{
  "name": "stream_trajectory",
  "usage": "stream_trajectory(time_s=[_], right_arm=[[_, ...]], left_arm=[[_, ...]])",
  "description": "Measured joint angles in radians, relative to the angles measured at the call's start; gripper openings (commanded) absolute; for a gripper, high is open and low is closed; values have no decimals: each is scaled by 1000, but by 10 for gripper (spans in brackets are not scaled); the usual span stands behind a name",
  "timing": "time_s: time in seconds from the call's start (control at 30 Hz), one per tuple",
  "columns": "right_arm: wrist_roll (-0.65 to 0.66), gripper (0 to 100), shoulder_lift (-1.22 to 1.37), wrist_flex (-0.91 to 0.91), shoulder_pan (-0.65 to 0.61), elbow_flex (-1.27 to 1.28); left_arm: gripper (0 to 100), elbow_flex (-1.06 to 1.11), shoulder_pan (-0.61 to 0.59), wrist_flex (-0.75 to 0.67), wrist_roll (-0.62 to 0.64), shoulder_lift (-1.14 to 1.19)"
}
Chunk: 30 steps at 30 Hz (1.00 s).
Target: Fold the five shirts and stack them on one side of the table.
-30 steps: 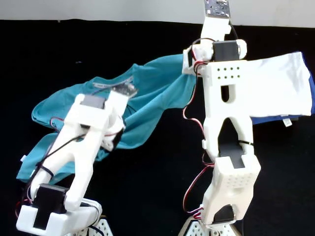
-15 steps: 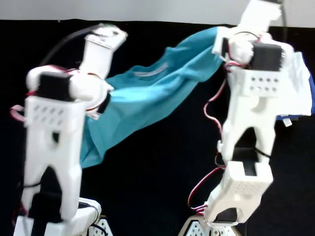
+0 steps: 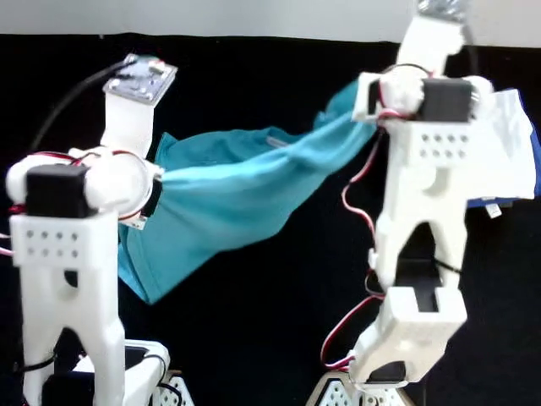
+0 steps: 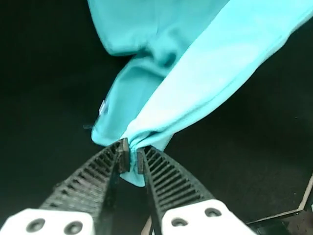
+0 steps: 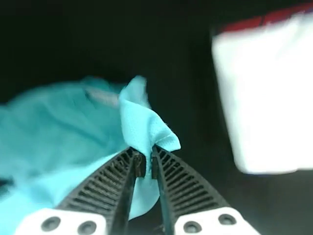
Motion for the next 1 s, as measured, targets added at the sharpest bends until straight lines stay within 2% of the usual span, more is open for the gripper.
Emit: stream_trajectory(time_s=[0.2, 0.33, 0.63, 0.7, 0.87, 1.0], right_arm=[[0, 5, 41, -9, -26, 285], [0, 5, 12, -77, -61, 477], [0, 11, -330, -456, -132, 1197], [6, 50, -394, -512, -133, 1339], [150, 217, -506, -531, -135, 1499], [247, 220, -614, -457, -135, 1508]], left_arm=[[8, 364, -107, -216, -60, 2], [8, 486, -141, -288, -64, 2], [8, 523, -143, -308, -64, 2], [8, 523, -143, -308, -64, 2], [8, 523, -143, -308, -64, 2], [8, 523, -143, -308, -64, 2]])
